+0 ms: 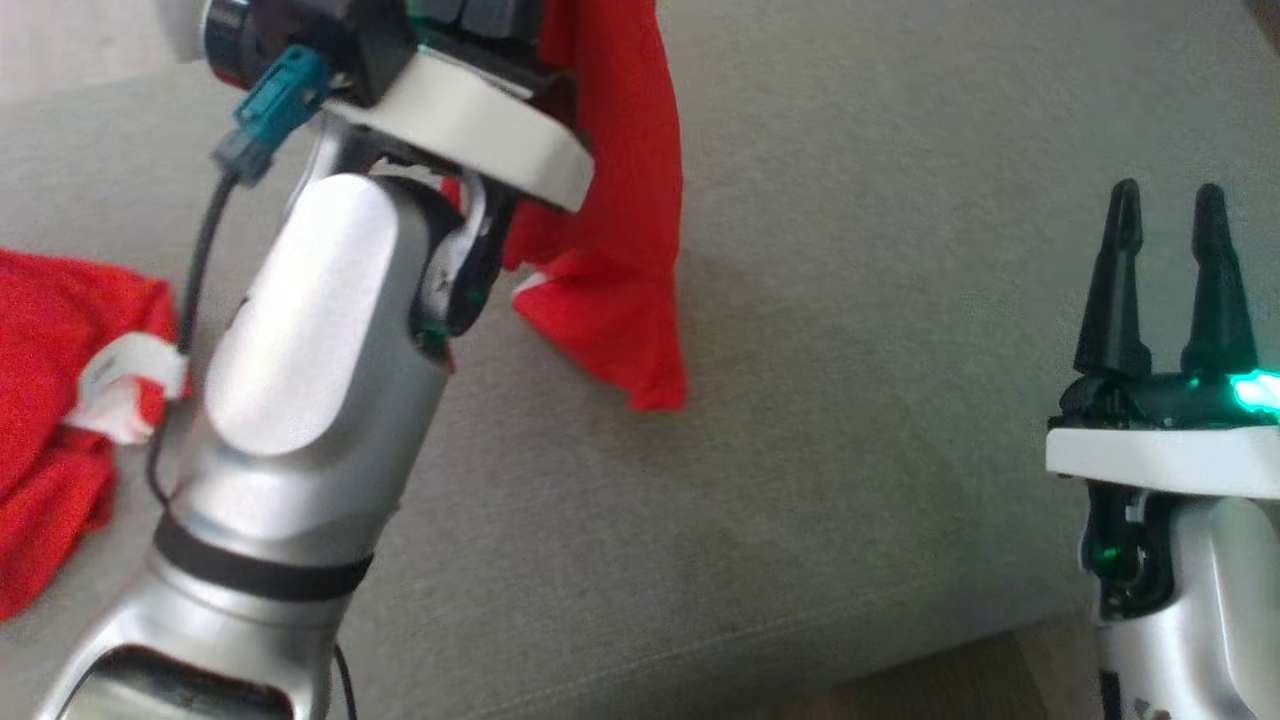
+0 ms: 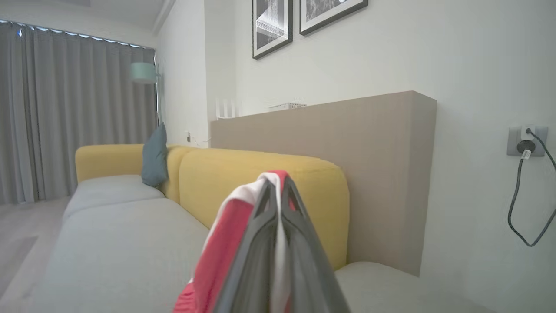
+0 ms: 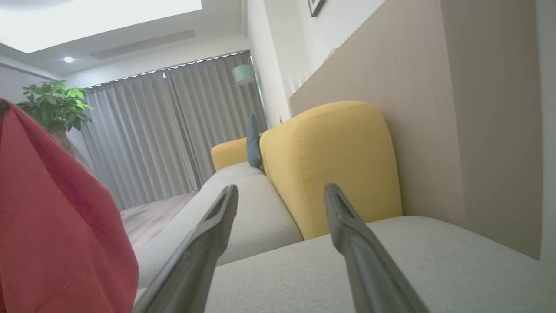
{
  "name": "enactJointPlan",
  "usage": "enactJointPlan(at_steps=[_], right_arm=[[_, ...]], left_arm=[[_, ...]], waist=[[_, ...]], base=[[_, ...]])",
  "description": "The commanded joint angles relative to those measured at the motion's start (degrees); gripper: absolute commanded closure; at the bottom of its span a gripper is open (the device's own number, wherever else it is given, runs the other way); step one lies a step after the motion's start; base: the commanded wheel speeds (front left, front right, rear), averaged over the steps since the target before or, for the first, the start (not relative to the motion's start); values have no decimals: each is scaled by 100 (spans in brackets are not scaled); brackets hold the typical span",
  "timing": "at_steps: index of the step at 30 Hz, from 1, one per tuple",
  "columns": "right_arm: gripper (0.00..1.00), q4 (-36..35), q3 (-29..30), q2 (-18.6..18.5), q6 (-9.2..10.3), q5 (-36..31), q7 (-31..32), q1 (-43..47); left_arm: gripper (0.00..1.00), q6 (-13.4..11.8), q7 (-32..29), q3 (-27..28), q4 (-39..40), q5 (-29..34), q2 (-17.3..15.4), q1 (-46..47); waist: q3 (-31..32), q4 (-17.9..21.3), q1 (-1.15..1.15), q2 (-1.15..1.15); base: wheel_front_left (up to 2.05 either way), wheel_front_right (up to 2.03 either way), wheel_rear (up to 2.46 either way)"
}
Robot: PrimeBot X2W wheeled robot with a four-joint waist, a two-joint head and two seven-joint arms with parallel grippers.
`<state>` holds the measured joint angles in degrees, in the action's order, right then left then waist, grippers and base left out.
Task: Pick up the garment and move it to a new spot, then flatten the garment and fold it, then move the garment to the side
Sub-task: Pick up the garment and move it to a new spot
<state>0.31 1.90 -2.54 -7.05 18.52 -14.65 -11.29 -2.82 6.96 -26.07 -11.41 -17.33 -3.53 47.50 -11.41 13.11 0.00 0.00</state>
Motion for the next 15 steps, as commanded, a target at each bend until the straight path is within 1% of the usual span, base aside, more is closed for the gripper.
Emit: enactJointPlan(at_steps=[1, 2, 4, 6, 7, 10, 15], right_arm=[[0, -242, -177, -33, -44, 99, -35, -206], [0, -253, -190, -33, -44, 124, -35, -208], [0, -258, -222, -33, -44, 157, -35, -208], [0, -257, -255, -33, -44, 180, -35, -215], [0, -257, -255, -33, -44, 180, -35, -215], [0, -257, -278, -33, -44, 195, -35, -228], [0, -254, -197, -33, -44, 134, -35, -206]], left_arm=[[100, -123, 66, 82, -69, -21, -49, 370], [100, -178, 84, 20, -255, 1, -28, 383], [0, -264, 52, -110, -720, -20, 8, 368], [0, -283, 41, -248, -1228, -27, 27, 381], [0, -283, 41, -248, -1228, -27, 27, 381], [0, -288, 182, -359, -1864, -66, 43, 399], [0, -196, 508, -360, -2401, -196, 42, 399]], waist=[[-231, 336, 0, 0], [-267, 393, 0, 0], [-335, 485, 0, 0], [-390, 543, 0, 0], [-390, 543, 0, 0], [-438, 571, 0, 0], [-422, 366, 0, 0]], base=[[0, 0, 0], [0, 0, 0], [0, 0, 0], [0, 0, 0], [0, 0, 0], [0, 0, 0], [0, 0, 0]])
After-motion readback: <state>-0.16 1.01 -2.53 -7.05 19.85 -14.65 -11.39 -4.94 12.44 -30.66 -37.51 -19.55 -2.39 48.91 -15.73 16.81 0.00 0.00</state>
